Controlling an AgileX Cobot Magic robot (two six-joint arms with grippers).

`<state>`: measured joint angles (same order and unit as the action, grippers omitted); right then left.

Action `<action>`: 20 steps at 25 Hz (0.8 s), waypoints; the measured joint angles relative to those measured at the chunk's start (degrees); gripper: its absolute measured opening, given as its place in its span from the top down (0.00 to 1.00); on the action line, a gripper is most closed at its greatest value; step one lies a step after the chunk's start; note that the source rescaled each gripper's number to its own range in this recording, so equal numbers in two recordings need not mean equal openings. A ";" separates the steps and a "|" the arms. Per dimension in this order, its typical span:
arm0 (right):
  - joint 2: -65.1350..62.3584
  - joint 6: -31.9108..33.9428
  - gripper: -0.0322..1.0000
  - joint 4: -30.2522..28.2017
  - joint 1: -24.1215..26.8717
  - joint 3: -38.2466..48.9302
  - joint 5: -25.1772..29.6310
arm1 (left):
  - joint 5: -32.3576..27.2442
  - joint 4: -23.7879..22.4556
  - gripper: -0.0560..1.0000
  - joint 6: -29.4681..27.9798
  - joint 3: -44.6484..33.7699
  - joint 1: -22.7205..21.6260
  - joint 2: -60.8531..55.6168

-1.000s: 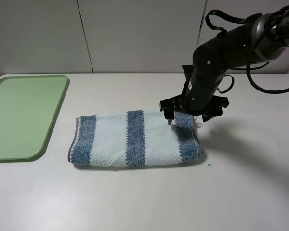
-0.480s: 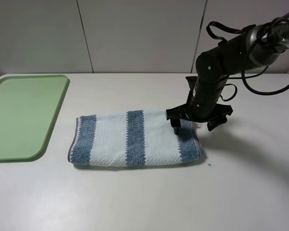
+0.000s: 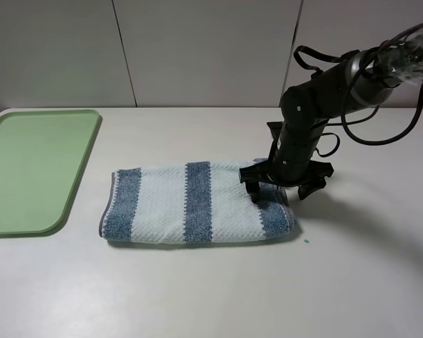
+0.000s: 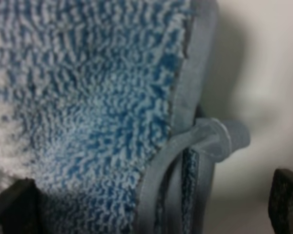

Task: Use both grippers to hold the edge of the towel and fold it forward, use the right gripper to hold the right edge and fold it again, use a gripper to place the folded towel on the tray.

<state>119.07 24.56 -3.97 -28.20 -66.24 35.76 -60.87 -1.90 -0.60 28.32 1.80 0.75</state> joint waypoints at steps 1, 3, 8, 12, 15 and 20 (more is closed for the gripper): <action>0.08 0.00 0.00 0.06 0.00 0.00 0.00 | 0.00 0.00 0.06 0.00 0.00 0.00 0.00; 0.19 -0.01 0.00 0.11 0.00 -0.05 0.00 | 0.00 0.00 0.06 0.00 0.00 0.00 0.00; 0.44 -0.06 0.13 1.07 0.00 -0.17 -0.17 | 0.00 0.00 0.06 0.00 0.00 0.00 0.00; 0.63 -0.06 0.56 3.97 -0.45 -0.31 -1.86 | 0.00 0.00 0.06 0.00 0.00 0.00 0.00; 0.63 0.00 0.87 3.97 -0.65 -0.38 -2.41 | 0.00 0.00 0.06 0.00 0.00 0.00 0.00; 0.63 0.00 0.90 2.28 -0.65 -0.45 -2.41 | 0.00 0.00 0.06 0.00 0.00 0.00 0.00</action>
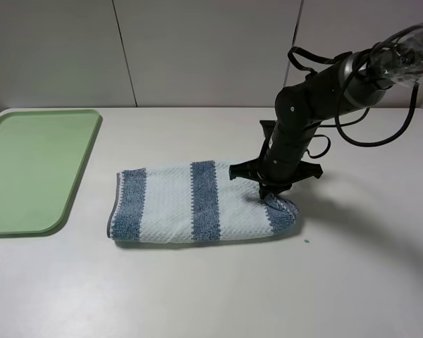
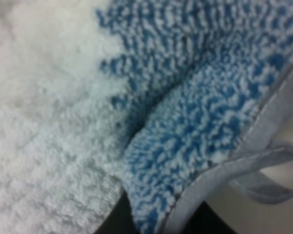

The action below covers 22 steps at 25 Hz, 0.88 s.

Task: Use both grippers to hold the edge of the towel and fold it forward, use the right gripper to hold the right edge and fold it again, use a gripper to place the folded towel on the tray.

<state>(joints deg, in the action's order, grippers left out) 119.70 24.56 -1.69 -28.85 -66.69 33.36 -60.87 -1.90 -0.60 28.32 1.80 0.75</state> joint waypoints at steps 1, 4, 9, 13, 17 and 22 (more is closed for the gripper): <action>0.00 0.00 0.90 -0.23 0.00 0.00 0.00 | 0.00 0.00 0.06 0.00 0.00 0.00 0.00; -0.19 0.00 0.90 -1.07 0.00 0.00 0.11 | 0.00 0.00 0.06 0.00 0.00 0.00 0.00; -1.99 0.23 0.90 -4.97 0.29 0.32 2.70 | 0.00 0.00 0.06 0.00 0.00 0.00 0.00; -4.88 0.63 0.90 -7.96 0.65 0.66 6.40 | 0.00 0.00 0.06 0.00 0.00 0.00 0.00; -8.70 1.77 0.90 -10.94 0.65 0.66 9.07 | 0.00 0.00 0.06 0.00 0.00 0.00 0.00; -13.28 2.61 0.90 -13.83 0.65 0.66 12.91 | 0.00 0.00 0.06 0.00 0.00 0.00 0.00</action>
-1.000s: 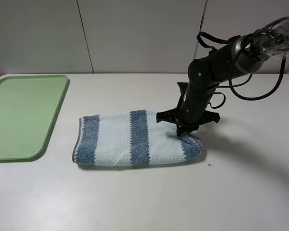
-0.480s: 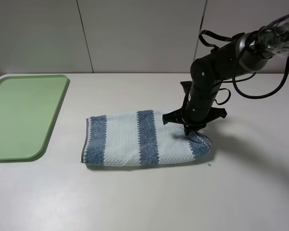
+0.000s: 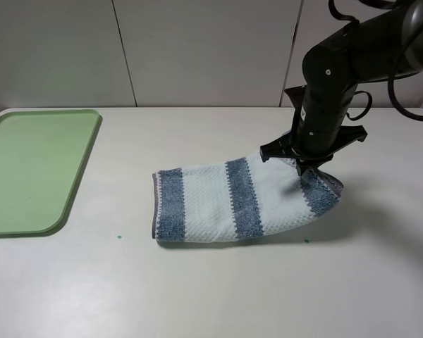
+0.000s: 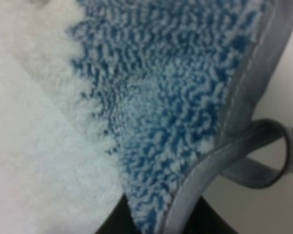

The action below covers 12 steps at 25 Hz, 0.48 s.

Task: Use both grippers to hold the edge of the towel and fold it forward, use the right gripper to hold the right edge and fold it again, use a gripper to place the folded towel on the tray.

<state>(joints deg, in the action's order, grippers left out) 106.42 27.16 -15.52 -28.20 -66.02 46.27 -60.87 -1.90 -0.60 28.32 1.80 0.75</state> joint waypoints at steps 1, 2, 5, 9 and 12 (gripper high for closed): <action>-0.94 0.00 0.90 -0.47 0.00 0.00 0.69 | 0.00 0.00 0.06 0.00 0.00 0.00 0.00; -1.90 0.06 0.90 -0.65 0.00 0.00 1.48 | 0.00 0.00 0.06 0.00 0.00 0.00 0.00; -4.57 0.11 0.90 -1.25 0.00 0.04 3.51 | 0.00 0.00 0.06 0.00 0.00 0.00 0.00; -7.62 0.16 0.90 -2.15 0.00 0.04 6.15 | 0.00 0.00 0.06 0.00 0.00 0.00 0.00; -9.29 0.16 0.90 -2.50 0.00 -0.05 8.49 | 0.00 0.00 0.06 0.00 0.00 0.00 0.00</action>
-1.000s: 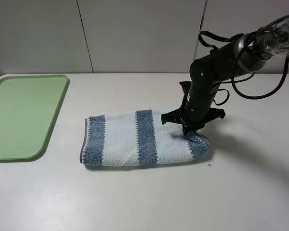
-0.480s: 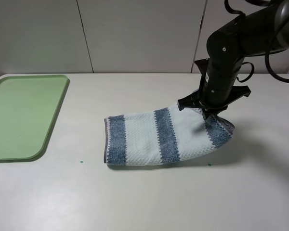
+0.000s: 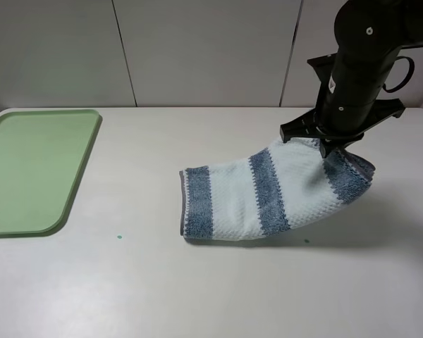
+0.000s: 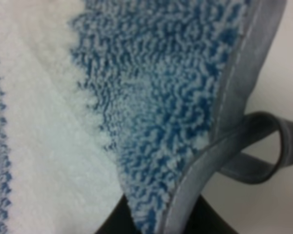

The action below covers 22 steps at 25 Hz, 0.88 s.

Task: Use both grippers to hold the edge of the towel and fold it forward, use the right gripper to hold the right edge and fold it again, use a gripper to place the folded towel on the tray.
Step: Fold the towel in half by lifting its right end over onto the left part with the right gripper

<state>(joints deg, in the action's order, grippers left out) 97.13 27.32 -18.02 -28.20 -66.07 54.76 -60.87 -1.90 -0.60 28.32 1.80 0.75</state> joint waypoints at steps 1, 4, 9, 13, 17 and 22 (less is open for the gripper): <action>-0.33 0.00 0.90 0.01 0.00 -0.39 1.23 | 0.00 0.00 0.06 0.00 0.00 0.00 0.00; -1.08 -0.32 0.90 -0.21 0.00 -2.79 4.80 | 0.00 0.00 0.06 0.00 0.00 0.00 0.00; -1.58 -1.94 0.90 -0.07 0.00 -7.38 9.72 | 0.00 0.00 0.06 0.00 0.00 0.00 0.00; -1.58 -2.34 0.90 0.90 0.00 -8.16 10.73 | 0.00 0.00 0.06 0.00 0.00 0.00 0.00; -1.58 -2.34 0.90 2.33 -0.18 -8.20 10.72 | 0.00 0.00 0.06 0.00 0.00 0.00 0.00; -1.58 -2.34 0.90 4.71 -0.18 -8.20 8.99 | 0.00 0.00 0.06 0.00 0.00 0.00 0.00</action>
<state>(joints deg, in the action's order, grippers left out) 95.55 24.98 -13.31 -28.38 -74.27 63.75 -60.87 -1.90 -0.60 28.32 1.80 0.75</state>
